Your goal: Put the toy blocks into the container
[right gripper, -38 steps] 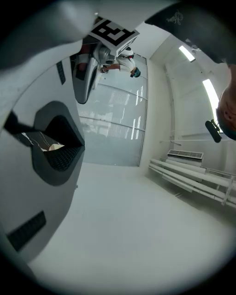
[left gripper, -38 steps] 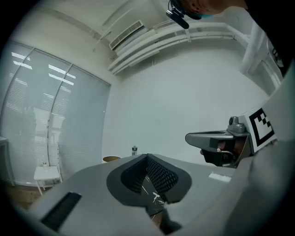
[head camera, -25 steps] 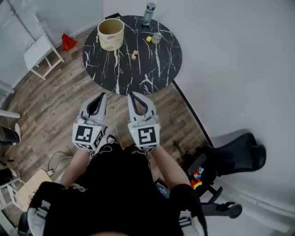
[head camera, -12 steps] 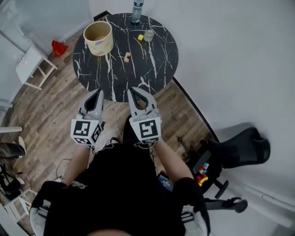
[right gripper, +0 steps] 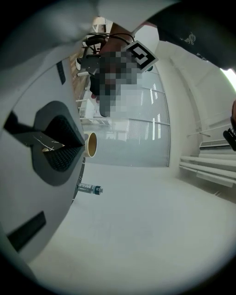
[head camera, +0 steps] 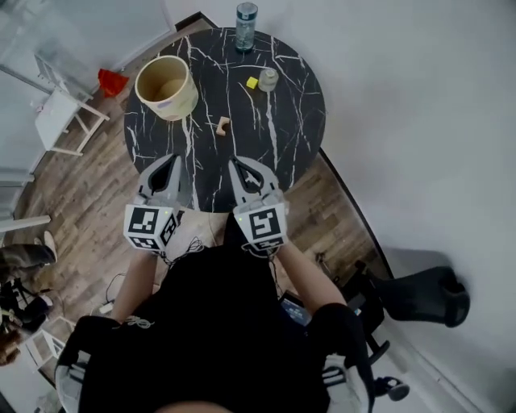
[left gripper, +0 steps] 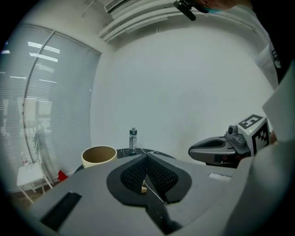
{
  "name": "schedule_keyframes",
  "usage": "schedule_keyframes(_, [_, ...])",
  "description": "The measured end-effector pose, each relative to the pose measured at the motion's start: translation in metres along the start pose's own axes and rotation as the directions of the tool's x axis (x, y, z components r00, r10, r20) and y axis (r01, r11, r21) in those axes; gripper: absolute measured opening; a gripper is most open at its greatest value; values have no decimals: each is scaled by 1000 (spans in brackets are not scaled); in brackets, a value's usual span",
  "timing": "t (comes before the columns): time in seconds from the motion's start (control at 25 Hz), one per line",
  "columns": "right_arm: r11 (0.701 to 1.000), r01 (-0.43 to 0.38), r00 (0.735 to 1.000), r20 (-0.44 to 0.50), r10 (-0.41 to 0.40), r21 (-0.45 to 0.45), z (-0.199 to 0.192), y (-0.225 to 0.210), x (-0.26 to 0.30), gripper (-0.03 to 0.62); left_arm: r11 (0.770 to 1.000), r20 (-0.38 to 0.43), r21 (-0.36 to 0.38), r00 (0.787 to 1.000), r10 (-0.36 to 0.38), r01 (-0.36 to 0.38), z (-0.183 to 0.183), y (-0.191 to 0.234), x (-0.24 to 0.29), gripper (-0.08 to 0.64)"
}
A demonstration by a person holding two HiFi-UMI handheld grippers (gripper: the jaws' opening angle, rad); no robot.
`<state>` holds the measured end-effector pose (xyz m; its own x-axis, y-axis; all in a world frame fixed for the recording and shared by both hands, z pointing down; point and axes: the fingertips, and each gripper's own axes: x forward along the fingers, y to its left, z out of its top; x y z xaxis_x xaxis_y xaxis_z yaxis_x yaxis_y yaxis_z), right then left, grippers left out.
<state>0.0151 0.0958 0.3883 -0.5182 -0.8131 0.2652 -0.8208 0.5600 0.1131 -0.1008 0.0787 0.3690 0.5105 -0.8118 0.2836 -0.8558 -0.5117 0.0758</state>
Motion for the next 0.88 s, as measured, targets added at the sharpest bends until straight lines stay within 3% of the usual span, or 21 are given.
schedule_keyframes(0.16, [998, -50, 998, -38, 52, 48, -26, -38, 31, -3, 999, -103, -44, 995, -9, 5, -16, -5, 49, 0])
schedule_keyframes(0.36, [987, -101, 991, -78, 111, 124, -58, -71, 58, -3, 997, -175, -81, 985, 4, -18, -32, -7, 99, 0])
schedule_keyframes(0.64, [972, -143, 977, -127, 168, 187, -97, -80, 88, -3, 998, -318, -52, 948, 14, -32, -92, -1, 149, 0])
schedule_keyframes(0.88, [957, -130, 965, -188, 182, 260, -127, -70, 105, -3, 997, -382, -70, 924, -13, -15, -124, 6, 174, 0])
